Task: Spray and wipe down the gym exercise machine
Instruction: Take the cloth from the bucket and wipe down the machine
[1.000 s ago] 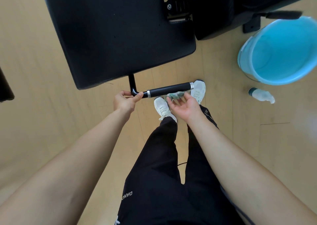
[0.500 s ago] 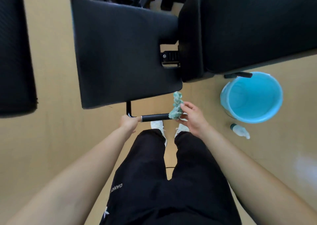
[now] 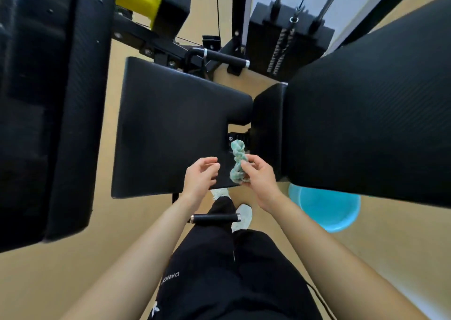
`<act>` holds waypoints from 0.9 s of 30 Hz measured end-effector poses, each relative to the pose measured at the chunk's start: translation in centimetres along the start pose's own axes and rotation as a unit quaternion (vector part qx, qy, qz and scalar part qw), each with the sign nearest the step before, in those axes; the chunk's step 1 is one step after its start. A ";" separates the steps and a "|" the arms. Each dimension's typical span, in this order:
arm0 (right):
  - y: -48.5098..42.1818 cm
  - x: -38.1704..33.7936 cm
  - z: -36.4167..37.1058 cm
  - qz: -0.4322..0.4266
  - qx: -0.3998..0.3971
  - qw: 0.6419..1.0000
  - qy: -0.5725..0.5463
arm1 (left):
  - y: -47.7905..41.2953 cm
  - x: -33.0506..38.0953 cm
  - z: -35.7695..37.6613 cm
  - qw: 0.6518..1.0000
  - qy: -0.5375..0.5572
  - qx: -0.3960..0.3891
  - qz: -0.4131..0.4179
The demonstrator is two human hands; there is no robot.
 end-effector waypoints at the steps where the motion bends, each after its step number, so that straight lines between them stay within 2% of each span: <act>1: -0.4 -1.1 0.5 -0.004 0.001 1.000 0.004 | -0.6 1.5 0.2 1.000 0.022 -0.009 0.009; 7: -4.8 -7.9 3.8 -0.060 -0.013 0.998 0.029 | -5.3 8.4 2.4 0.987 0.138 -0.069 0.042; 14: -13.3 -13.1 4.6 -0.101 0.061 0.984 0.136 | -11.5 11.9 3.8 0.988 0.143 0.056 0.030; 18: -18.8 -16.1 4.8 -0.125 0.074 0.970 0.193 | -16.1 13.9 4.2 0.983 0.114 0.136 0.045; 22: -24.5 -20.2 4.7 -0.169 0.101 0.943 0.268 | -21.3 16.3 4.4 0.979 0.061 0.180 0.074; 27: -31.9 -24.5 5.6 -0.236 0.121 0.904 0.334 | -28.1 18.9 3.3 0.957 -0.087 0.256 0.109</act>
Point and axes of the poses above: each hand's wrist, its own y-axis away from the middle knuckle, its own z-axis out of the palm, x = y × z, the point moved 6 cm from there along -y, towards the middle knuckle
